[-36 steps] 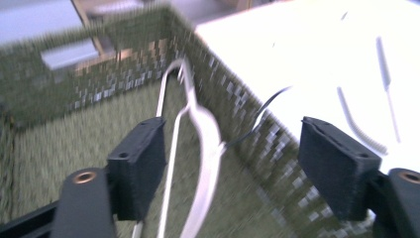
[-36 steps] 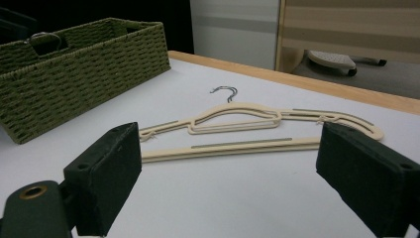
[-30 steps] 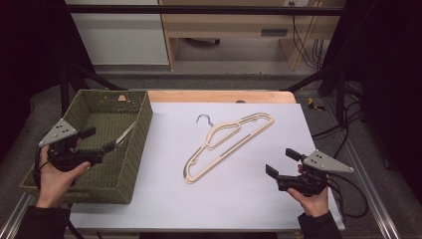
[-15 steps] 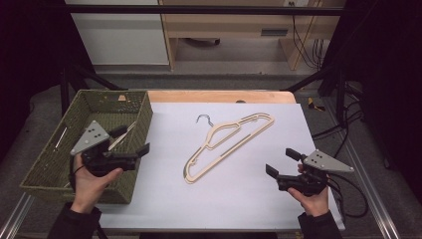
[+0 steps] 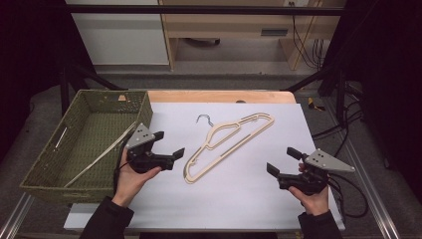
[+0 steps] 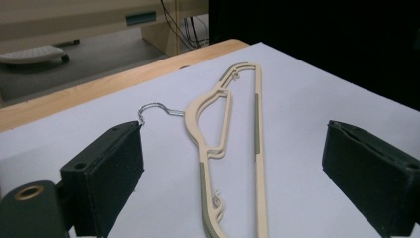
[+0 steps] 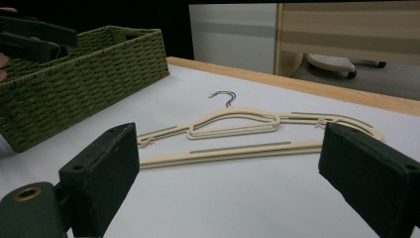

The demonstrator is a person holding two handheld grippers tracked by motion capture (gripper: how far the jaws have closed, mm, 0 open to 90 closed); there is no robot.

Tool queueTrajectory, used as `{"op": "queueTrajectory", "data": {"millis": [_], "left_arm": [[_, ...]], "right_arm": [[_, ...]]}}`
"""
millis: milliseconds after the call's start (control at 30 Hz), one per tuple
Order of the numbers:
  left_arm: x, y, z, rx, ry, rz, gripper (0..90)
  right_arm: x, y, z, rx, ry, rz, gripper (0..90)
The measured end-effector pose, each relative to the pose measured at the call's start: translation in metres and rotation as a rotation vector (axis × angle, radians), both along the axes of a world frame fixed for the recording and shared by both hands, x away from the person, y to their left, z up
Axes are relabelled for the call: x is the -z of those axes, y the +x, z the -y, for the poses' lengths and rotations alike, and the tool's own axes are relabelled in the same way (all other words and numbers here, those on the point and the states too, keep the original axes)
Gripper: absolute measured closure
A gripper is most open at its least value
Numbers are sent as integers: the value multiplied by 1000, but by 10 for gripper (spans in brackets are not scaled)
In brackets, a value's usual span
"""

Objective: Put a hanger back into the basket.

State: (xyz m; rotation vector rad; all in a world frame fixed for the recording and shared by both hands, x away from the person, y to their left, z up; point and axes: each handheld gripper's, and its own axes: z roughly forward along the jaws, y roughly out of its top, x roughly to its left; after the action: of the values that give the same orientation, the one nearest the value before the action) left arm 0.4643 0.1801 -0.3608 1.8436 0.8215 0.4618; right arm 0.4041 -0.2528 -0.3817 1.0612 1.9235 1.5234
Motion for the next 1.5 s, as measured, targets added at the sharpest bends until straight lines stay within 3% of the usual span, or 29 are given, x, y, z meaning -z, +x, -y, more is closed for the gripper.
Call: {"op": "queueTrajectory", "data": {"millis": [167, 467, 567, 833, 967, 1133, 1500], "left_arm": [[11, 12, 12, 1, 13, -33, 101], [40, 42, 42, 0, 86, -99, 144], [46, 47, 47, -1, 111, -107, 161], [70, 65, 58, -18, 169, -173, 197], [81, 72, 62, -16, 188, -197, 245], [94, 78, 67, -4, 252, -226, 332], [108, 86, 71, -7, 273, -264, 534]], "right_arm": [[0, 0, 0, -1, 5, 2, 92], [2, 1, -1, -7, -10, -5, 93], [3, 2, -2, -3, -11, -8, 93], [4, 3, -2, -10, -11, -12, 93], [5, 3, -3, -13, -13, -17, 93], [6, 4, -3, -14, -11, -18, 93], [7, 5, -5, -20, -14, -16, 94]]}}
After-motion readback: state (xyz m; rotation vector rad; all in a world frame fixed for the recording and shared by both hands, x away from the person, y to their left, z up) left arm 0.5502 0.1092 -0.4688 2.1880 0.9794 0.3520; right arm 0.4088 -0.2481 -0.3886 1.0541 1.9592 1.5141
